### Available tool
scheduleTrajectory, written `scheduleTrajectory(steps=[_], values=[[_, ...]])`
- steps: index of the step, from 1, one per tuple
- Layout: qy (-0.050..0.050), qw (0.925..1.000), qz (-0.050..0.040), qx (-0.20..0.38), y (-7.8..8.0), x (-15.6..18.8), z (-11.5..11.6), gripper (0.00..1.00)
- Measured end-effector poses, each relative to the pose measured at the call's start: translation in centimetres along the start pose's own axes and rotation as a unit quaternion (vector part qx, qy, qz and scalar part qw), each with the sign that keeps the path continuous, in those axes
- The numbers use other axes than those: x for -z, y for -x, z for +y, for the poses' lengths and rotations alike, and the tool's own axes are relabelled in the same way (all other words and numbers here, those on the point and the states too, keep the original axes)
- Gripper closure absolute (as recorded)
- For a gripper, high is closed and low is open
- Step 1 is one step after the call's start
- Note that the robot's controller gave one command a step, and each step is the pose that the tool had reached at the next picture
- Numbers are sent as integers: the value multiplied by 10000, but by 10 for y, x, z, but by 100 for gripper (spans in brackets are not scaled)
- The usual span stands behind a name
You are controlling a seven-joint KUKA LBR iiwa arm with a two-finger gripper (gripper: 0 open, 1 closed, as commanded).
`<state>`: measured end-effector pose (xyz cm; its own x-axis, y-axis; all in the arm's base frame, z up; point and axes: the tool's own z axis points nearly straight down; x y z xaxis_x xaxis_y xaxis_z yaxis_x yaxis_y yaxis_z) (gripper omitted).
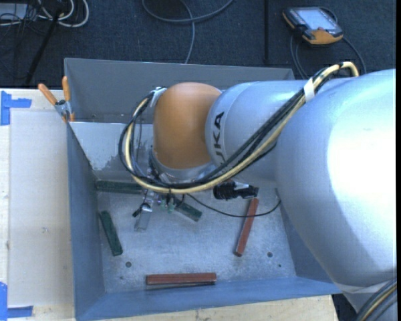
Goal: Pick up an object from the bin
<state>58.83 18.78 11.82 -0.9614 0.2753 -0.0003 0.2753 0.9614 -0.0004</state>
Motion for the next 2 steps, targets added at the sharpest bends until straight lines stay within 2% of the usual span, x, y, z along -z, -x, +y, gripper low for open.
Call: scheduleTrajectory(steps=[1, 2], values=[[6, 9999, 13, -127, 20, -25, -26, 0], [33, 9952, -57, -979, 74, -42, -143, 100]])
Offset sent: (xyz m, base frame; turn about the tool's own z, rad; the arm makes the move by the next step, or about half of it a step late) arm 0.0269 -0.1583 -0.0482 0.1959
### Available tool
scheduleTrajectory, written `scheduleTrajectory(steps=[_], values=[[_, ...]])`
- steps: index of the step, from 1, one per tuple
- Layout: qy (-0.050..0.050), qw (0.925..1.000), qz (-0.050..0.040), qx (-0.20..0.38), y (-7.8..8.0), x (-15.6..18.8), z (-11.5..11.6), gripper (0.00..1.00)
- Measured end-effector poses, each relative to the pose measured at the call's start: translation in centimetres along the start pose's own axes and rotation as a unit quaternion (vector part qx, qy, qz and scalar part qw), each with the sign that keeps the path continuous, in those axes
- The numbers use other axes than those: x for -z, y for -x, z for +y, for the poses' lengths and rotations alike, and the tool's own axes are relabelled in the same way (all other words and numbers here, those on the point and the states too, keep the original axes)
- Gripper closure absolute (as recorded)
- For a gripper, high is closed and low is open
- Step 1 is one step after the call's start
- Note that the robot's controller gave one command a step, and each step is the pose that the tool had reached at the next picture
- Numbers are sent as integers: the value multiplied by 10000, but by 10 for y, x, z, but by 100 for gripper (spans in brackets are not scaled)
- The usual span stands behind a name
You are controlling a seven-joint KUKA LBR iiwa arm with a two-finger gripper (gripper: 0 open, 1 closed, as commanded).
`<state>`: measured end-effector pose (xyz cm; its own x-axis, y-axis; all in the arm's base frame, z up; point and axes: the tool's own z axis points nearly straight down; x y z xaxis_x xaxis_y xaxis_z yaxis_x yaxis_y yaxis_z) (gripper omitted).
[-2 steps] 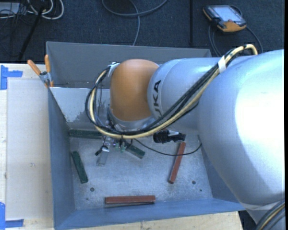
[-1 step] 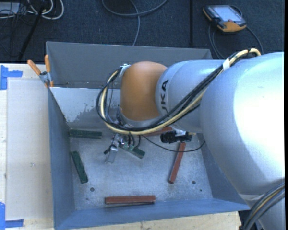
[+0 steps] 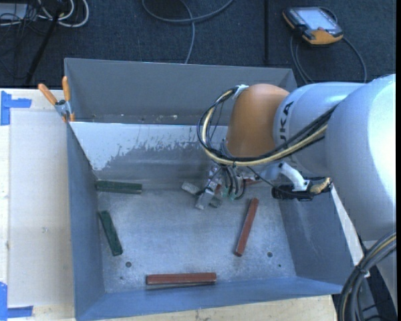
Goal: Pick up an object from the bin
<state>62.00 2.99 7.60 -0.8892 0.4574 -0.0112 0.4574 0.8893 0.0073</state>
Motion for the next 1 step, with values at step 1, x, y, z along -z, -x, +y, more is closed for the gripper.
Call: scheduleTrajectory(steps=[1], values=[[1, 10000, -1, 0, 0, 0, 0, 100]])
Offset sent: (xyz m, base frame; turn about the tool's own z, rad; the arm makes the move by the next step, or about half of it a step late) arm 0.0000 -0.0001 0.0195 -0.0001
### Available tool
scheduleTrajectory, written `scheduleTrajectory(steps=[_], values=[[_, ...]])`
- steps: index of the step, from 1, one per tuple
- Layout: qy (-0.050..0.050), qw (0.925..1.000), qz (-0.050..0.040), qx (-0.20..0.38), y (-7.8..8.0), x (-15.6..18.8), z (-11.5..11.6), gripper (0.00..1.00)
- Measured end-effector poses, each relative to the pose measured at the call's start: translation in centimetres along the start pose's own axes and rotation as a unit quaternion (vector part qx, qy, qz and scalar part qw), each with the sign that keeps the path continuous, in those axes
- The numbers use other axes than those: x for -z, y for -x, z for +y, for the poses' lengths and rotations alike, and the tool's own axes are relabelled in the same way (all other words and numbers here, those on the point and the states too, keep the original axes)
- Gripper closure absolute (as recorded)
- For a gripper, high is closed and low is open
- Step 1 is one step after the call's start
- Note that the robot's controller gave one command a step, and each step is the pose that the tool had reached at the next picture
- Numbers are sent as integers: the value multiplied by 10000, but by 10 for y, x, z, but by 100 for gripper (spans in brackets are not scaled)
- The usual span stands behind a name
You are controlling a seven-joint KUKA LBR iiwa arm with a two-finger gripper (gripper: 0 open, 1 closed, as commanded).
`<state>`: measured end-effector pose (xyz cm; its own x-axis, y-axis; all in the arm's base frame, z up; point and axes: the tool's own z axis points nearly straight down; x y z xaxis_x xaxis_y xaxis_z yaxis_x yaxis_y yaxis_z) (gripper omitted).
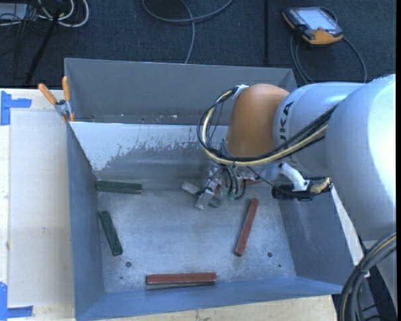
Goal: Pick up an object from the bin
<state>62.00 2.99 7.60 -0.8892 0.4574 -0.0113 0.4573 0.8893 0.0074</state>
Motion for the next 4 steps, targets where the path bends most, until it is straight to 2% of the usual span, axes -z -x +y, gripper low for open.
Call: scheduleTrajectory(steps=[2, 4], values=[[-28, 10000, 49, -3, -2, 10, -1, 100], [-53, 10000, 83, -2, -2, 39, -2, 100]])
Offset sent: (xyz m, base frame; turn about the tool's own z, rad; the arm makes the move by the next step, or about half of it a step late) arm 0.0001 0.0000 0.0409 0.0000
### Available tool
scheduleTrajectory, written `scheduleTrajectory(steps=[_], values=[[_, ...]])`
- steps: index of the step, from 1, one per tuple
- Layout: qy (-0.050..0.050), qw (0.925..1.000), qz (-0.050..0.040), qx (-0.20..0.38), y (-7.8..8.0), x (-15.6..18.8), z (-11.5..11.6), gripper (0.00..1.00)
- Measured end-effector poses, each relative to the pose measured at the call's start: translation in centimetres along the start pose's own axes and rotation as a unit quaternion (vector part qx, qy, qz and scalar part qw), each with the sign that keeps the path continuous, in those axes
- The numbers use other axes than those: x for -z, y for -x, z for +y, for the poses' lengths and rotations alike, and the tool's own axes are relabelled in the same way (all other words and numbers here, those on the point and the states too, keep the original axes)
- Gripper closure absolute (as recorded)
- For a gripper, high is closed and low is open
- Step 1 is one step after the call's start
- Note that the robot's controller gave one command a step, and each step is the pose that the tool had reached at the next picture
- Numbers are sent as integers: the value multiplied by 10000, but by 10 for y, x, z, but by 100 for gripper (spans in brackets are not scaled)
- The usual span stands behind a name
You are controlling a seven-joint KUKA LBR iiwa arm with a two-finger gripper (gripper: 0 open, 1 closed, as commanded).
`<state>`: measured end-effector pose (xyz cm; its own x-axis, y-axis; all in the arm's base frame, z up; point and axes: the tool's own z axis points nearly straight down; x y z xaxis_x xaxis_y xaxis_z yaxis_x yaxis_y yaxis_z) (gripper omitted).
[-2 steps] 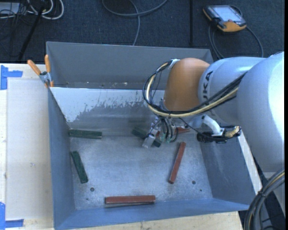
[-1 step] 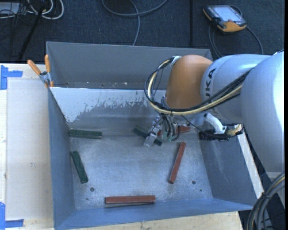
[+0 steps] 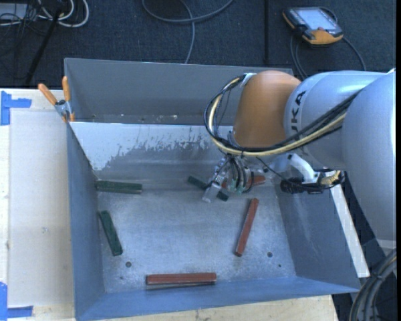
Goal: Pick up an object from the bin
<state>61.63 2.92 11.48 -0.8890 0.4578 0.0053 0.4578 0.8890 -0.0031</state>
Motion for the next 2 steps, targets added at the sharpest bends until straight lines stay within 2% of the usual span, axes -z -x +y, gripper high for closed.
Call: scheduleTrajectory(steps=[2], values=[[12, 10000, -22, 5, 1, 40, 0, 100]])
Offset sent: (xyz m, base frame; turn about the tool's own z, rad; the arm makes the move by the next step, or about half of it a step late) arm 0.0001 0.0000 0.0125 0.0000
